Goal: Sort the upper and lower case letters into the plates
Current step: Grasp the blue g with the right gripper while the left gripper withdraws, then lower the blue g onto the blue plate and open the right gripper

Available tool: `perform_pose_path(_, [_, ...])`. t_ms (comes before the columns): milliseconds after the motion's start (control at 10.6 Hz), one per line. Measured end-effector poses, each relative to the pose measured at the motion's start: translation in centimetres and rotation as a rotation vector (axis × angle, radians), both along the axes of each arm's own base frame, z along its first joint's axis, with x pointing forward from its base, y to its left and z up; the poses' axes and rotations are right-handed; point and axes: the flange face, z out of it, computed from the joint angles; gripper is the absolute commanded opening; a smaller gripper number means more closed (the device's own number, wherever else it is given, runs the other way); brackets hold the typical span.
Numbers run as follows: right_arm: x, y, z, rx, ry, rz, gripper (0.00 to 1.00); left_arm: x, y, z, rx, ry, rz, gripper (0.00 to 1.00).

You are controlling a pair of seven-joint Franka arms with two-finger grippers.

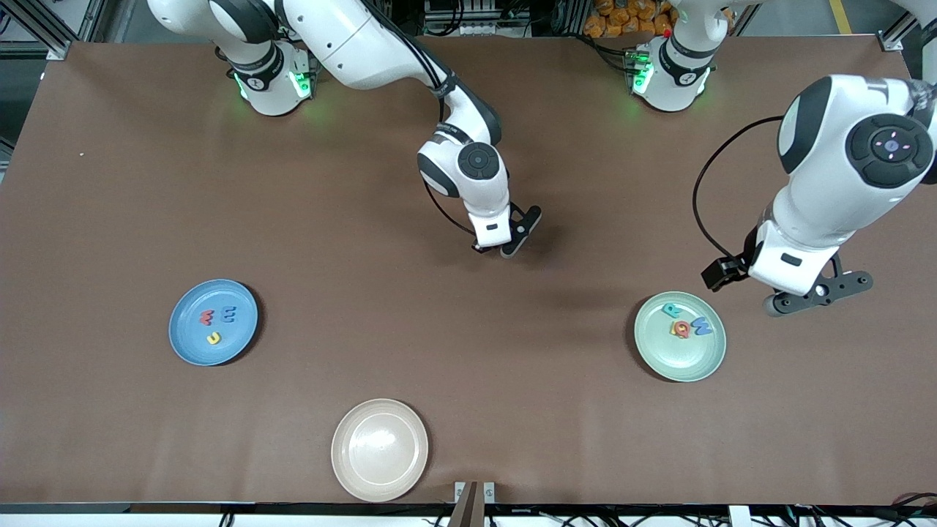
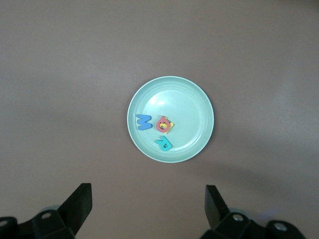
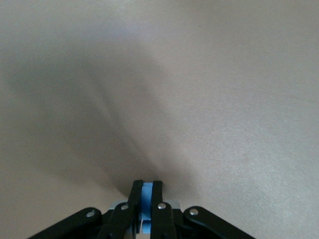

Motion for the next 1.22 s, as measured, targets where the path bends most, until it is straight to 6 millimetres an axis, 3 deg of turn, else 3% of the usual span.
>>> perform_pose_path(188, [2.7, -0.9, 2.7, 0.014, -0.024, -0.088, 0.00, -0.2, -1.1, 1.5, -0.006, -0.014, -0.016, 1.00])
perform_pose_path(283, [5.0, -2.8, 4.9, 0.002, -0.021, -0.136, 0.00, -0.2, -1.4, 1.9, -0.008, -0.019, -0.020, 1.00])
perform_pose_path(377, [8.5, -6.4, 7.4, -0.017, -0.009, -0.203, 0.00, -0.3, -1.4, 2.2, -0.007, -0.021, -0.021, 1.00])
perform_pose_path(565, [16.2, -17.2, 11.6, -0.040, 0.008, -0.373, 0.00, -0.7, -1.5, 3.2, -0.004, -0.030, -0.023, 1.00])
perform_pose_path(753, [21.6, -28.4, 13.0, -0.062, 0.015, -0.534, 0.00, -1.4, -1.7, 4.7, 0.004, -0.040, -0.053, 1.00])
perform_pose_path(942, [24.4, -37.1, 12.9, -0.083, 0.020, -0.660, 0.00, -2.2, -1.6, 5.7, 0.014, -0.026, -0.076, 1.00])
perform_pose_path(1224, [25.0, -47.9, 11.1, -0.183, 0.076, -0.811, 0.00, -2.8, -1.5, 6.9, 0.016, -0.032, -0.090, 1.00])
